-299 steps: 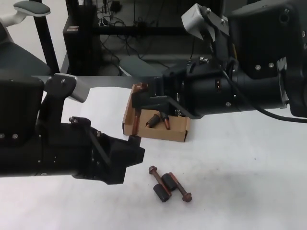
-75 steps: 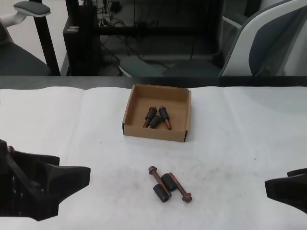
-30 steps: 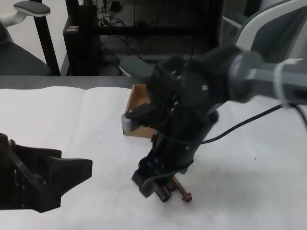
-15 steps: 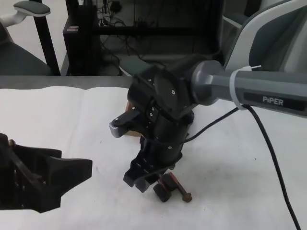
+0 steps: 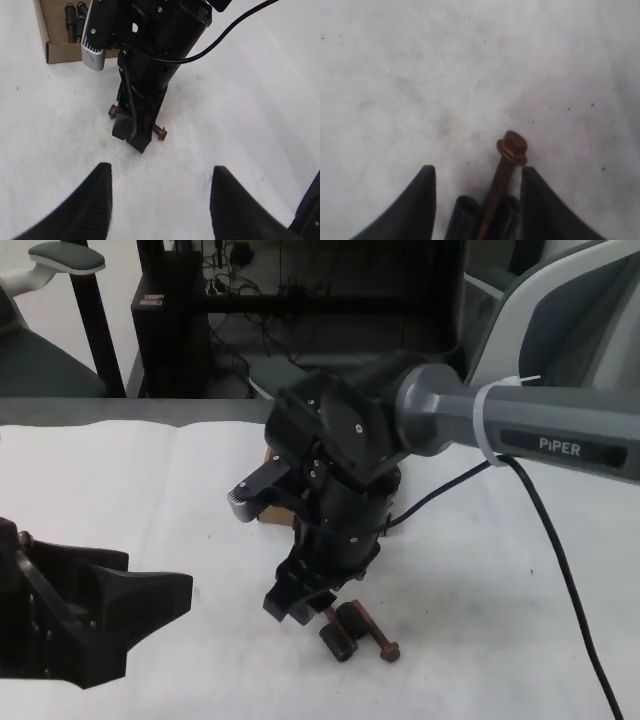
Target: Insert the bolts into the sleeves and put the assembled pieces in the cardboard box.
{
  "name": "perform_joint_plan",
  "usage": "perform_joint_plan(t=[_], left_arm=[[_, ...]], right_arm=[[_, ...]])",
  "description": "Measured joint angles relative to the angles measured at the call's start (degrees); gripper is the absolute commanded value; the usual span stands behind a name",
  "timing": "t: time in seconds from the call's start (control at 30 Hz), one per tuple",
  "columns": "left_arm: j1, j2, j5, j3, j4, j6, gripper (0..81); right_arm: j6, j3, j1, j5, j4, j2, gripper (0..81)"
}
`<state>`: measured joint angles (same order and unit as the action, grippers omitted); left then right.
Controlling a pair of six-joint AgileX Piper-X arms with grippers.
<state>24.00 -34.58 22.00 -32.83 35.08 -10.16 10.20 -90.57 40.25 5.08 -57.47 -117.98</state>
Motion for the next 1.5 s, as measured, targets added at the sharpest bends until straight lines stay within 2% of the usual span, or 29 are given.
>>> perform_joint_plan(t=[1.03, 1.07, 1.13, 1.23, 1.27, 1.5], left_arm=[[0.00, 0.00, 0.00, 0.00, -2.36, 1.20, 58.1], [0.00, 0.00, 0.00, 0.00, -2.55, 1.25, 58.1], [0.00, 0.00, 0.00, 0.00, -2.54, 1.22, 58.1], [0.00, 0.00, 0.00, 0.00, -2.54, 1.37, 58.1], [0.00, 0.00, 0.00, 0.00, -2.54, 1.36, 58.1], [0.00, 0.00, 0.00, 0.00, -2.54, 1.36, 58.1]], right_arm=[[0.22, -0.36, -0.96, -0.27, 1.28, -4.20, 50.5], [0.22, -0.36, -0.96, -0.27, 1.35, -4.16, 46.2], [0.22, -0.36, -0.96, -0.46, 1.71, -4.16, 31.9], [0.62, -0.36, -1.24, -0.90, 2.49, -4.24, 5.5], [0.92, -0.36, -1.32, -0.90, 2.60, -4.24, 1.0], [1.69, -0.79, -1.28, -0.90, 2.43, -4.34, 0.3]])
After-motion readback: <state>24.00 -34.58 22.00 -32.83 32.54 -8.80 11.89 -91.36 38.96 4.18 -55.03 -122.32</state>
